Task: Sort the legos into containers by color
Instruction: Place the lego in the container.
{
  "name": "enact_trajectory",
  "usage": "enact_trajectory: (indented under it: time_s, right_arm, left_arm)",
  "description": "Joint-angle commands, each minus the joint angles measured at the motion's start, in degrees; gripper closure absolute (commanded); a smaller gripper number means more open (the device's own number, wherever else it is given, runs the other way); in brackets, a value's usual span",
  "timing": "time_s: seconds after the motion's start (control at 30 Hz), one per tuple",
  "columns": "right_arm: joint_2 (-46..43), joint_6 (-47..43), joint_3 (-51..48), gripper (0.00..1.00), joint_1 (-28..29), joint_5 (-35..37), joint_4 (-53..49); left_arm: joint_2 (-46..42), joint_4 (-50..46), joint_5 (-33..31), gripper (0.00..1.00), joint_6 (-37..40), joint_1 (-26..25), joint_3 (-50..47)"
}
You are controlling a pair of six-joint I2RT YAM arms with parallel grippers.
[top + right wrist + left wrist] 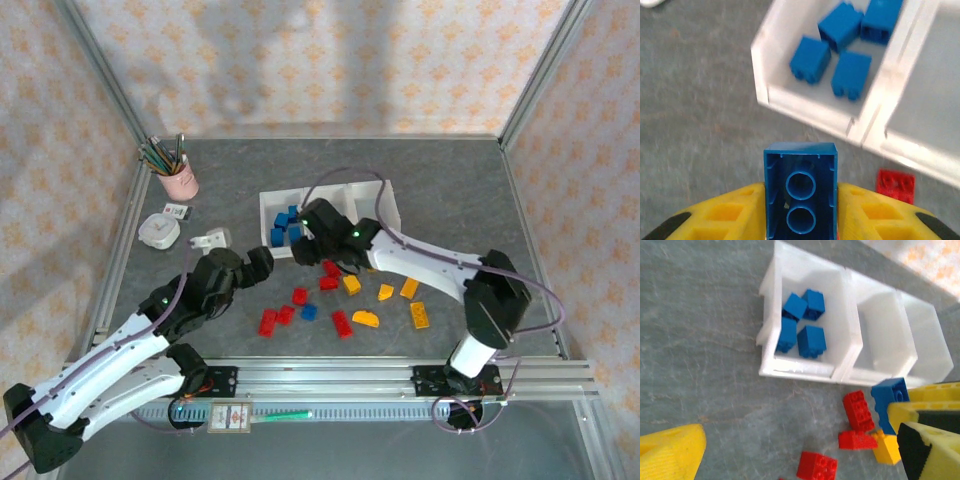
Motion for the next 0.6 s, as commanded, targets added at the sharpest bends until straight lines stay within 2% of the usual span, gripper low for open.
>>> enact_trajectory:
  time_s: [0.0,0.2,0.4,0.47,0.57]
  right_arm:
    - [7.05,-1.49,6.72,0.62,-0.66,1.97,0.39]
    - [20.82,-2.24,23.30,0.60,-3.21,2.69,-2.21]
    - [30.06,-3.73,34.30,0.59,-4.20,8.64,-2.95]
    - [31.98,-3.67,38.77,0.59,-4.29,9.75,-5.32]
    - [29.99,-4.32,38.90,0.54,-4.29,7.43,-4.48]
  left_arm:
    - [1.71,-0.29,-0.99,0.01,3.76,3.20,2.79]
    - [3.56,3.35,0.95,0.01,4.14,7.70,3.04]
    - [3.47,6.20,3.36,0.01,3.13,9.41,1.42]
    - [3.55,6.01,4.02,0.01,2.97,9.57,1.68]
    - [3.42,5.15,3.93,0.01,3.07,9.70,2.29]
